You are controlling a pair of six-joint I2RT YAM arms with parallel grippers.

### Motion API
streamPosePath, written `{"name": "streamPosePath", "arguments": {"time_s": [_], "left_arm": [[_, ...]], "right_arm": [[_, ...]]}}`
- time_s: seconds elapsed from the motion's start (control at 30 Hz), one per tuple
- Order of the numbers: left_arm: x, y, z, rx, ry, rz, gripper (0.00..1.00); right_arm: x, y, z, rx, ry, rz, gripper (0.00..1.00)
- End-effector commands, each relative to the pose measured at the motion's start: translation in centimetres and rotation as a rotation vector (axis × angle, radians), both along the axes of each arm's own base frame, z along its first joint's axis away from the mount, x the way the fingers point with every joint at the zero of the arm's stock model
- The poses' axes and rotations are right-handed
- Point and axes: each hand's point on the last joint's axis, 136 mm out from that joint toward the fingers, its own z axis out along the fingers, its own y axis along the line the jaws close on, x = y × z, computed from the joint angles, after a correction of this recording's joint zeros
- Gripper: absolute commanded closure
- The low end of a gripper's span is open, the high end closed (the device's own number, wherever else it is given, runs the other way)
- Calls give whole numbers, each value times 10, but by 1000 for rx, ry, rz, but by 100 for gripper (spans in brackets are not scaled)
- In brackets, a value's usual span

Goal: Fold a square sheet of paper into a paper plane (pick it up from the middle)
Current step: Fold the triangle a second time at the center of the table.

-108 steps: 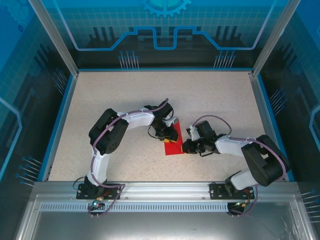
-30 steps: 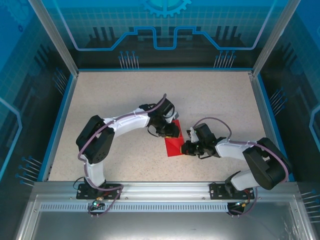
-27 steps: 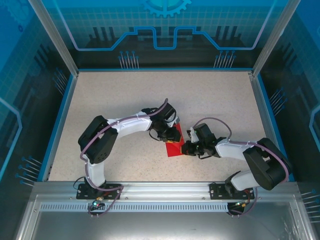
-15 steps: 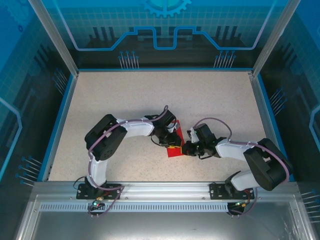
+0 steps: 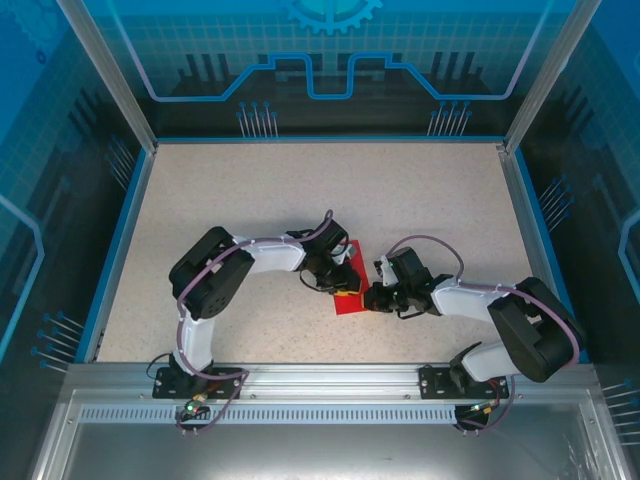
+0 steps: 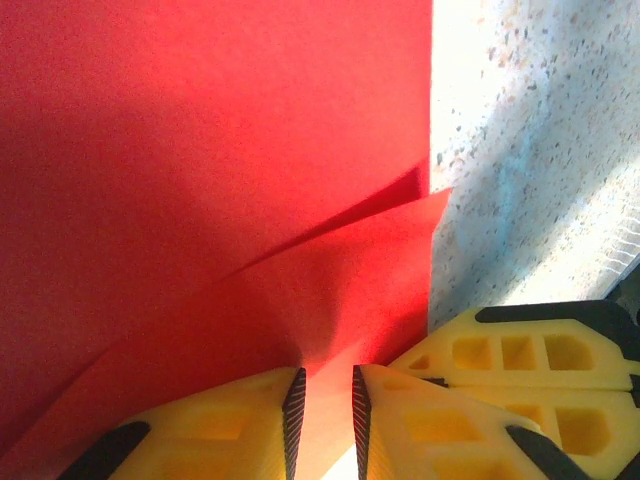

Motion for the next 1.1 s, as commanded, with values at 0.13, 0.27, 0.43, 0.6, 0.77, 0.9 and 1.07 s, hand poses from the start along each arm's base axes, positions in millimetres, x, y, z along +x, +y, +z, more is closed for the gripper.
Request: {"name": "streamPosePath", "arguments": {"time_s": [0.13, 0.27, 0.43, 0.6, 0.77, 0.9, 1.07], "left_arm": [[25, 60, -39, 179, -10, 126, 76], [28, 70, -42, 208, -14, 122, 76], [31, 84, -48, 232, -12, 143, 76], [32, 91, -51, 251, -14, 148, 76], [36, 95, -51, 251, -17, 163, 76], [35, 93, -54, 235, -7, 161, 76], [34, 89, -52, 213, 1, 148, 75]], "right_arm": [[-42, -32, -36, -158, 160, -7, 100], [-42, -31, -35, -159, 162, -5, 100], [-42, -31, -35, -157, 161, -9, 100], [-43, -32, -32, -156, 159, -10, 100], [-46, -35, -30, -159, 160, -21, 100], [-47, -38, -30, -166, 161, -29, 100], [-45, -35, -24, -146, 153, -28, 100]]}}
